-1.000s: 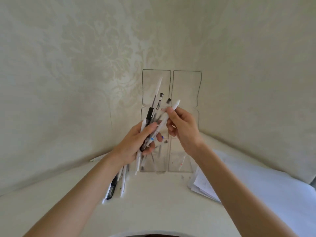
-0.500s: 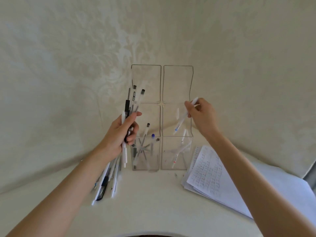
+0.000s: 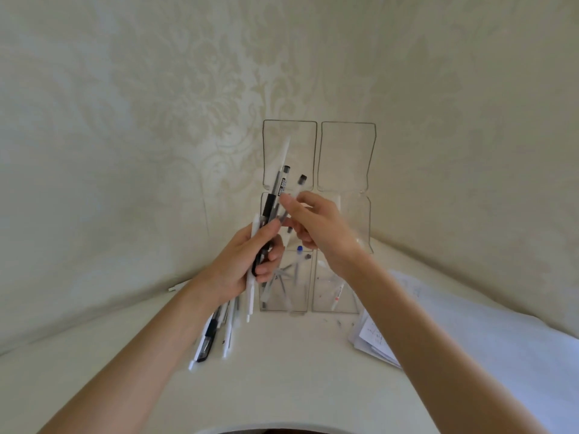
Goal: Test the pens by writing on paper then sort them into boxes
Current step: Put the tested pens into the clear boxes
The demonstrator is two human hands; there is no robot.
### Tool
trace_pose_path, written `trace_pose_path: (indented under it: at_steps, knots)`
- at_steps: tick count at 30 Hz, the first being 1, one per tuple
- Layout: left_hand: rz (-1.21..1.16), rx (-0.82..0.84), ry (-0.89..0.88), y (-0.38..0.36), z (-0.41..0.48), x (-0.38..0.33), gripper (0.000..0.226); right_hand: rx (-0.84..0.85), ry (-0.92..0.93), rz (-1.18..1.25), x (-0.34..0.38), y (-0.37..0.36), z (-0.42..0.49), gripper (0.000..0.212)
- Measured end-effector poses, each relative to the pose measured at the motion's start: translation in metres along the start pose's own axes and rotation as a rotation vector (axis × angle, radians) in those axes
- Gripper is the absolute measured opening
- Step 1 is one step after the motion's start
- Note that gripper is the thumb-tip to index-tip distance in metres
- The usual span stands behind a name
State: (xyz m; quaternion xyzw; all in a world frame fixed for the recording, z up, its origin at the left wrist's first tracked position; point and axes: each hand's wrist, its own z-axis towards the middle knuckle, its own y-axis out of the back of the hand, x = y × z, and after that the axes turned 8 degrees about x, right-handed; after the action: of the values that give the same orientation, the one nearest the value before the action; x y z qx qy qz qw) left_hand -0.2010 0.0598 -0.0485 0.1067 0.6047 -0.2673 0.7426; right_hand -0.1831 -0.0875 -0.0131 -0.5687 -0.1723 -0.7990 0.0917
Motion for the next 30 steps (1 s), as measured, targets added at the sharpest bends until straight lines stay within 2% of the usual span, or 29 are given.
trace_pose_path:
  at_steps: [2, 7, 10, 12, 14, 17, 19, 21, 24, 26, 30]
  knots:
    - [0.02, 0.01, 0.043, 0.003, -0.005, -0.003, 0.03, 0.006, 0.021, 0.045, 0.0, -0.003, 0.003, 0.019]
    - [0.106, 0.067, 0.111, 0.011, -0.015, -0.004, 0.037, 0.03, 0.019, 0.014, -0.001, -0.005, 0.007, 0.045]
    - [0.095, 0.037, 0.099, 0.01, -0.016, -0.008, 0.042, -0.001, 0.082, 0.068, 0.001, -0.008, 0.005, 0.034]
    - [0.125, -0.059, 0.046, 0.014, -0.016, -0.015, 0.042, -0.09, 0.143, 0.176, 0.007, -0.004, 0.007, 0.023]
    - [0.168, -0.251, -0.037, 0.023, -0.013, -0.024, 0.039, -0.24, 0.182, 0.204, 0.015, 0.008, 0.015, 0.023]
    - [0.294, -0.585, -0.125, 0.035, -0.004, -0.041, 0.041, -0.398, 0.237, -0.043, 0.02, 0.023, 0.027, 0.03]
    - [0.396, -0.656, -0.142, 0.035, 0.002, -0.048, 0.044, -0.39, 0.196, -0.281, 0.015, 0.021, 0.033, 0.026]
    - [0.433, -0.661, -0.175, 0.033, 0.006, -0.05, 0.045, -0.288, 0.076, -0.478, 0.006, 0.016, 0.036, 0.019]
    - [0.412, -0.637, -0.233, 0.03, 0.006, -0.046, 0.046, -0.133, -0.099, -0.515, -0.005, 0.011, 0.034, 0.038]
    - [0.405, -0.62, -0.249, 0.031, 0.005, -0.042, 0.043, -0.161, -0.088, -0.51, -0.007, 0.014, 0.03, 0.038]
    - [0.442, -0.532, -0.244, 0.024, 0.013, -0.044, 0.036, -0.35, 0.063, -0.464, -0.006, 0.041, 0.016, 0.015]
